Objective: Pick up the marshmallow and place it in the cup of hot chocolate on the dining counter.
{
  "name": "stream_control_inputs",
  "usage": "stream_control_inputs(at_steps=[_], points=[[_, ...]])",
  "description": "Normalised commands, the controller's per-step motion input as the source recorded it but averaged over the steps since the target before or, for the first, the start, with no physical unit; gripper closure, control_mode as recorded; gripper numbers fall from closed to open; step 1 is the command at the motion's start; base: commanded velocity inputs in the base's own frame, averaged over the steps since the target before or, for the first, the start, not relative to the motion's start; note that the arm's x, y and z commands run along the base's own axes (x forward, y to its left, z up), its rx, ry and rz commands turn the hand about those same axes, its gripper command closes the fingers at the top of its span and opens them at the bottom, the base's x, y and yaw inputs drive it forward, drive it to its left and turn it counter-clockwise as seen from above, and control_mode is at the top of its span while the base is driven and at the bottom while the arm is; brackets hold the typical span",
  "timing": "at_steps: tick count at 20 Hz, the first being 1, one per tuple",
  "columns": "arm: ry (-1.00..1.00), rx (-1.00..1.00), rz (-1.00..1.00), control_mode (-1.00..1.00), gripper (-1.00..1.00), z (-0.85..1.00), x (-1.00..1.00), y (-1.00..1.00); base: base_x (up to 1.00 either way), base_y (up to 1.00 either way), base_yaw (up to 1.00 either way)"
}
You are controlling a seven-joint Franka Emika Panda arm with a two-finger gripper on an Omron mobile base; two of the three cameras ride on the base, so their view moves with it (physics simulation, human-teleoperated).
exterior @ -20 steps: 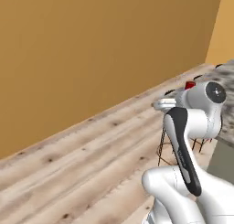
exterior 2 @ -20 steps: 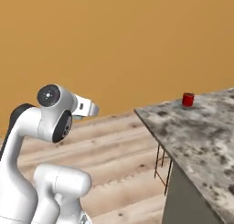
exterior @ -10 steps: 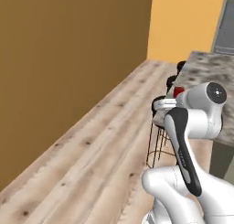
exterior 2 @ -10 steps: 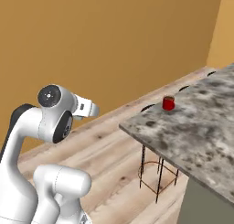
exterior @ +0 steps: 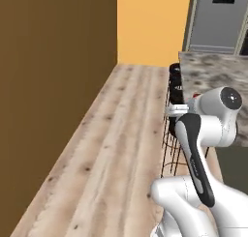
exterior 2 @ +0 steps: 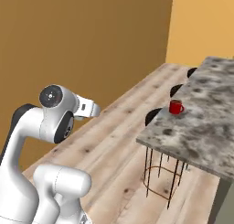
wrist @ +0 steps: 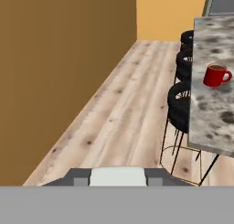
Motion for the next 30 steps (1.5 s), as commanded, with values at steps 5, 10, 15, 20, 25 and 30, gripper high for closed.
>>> stream_control_inputs(at_steps=[5,10,15,20,25,30], points=[[0.0,0.0,0.0,1.0,1.0,0.0,0.0,0.0,0.51,1.0,-0.54],[0.0,0.0,0.0,1.0,1.0,0.0,0.0,0.0,0.56,1.0,-0.59],[0.0,0.0,0.0,1.0,1.0,0.0,0.0,0.0,0.72,0.88,-0.6],[0.0,0.0,0.0,1.0,1.0,0.0,0.0,0.0,0.89,0.71,-0.72],[0.0,0.0,0.0,1.0,1.0,0.0,0.0,0.0,0.85,0.71,-0.75],[0.0,0.0,0.0,1.0,1.0,0.0,0.0,0.0,0.73,0.61,-0.77]])
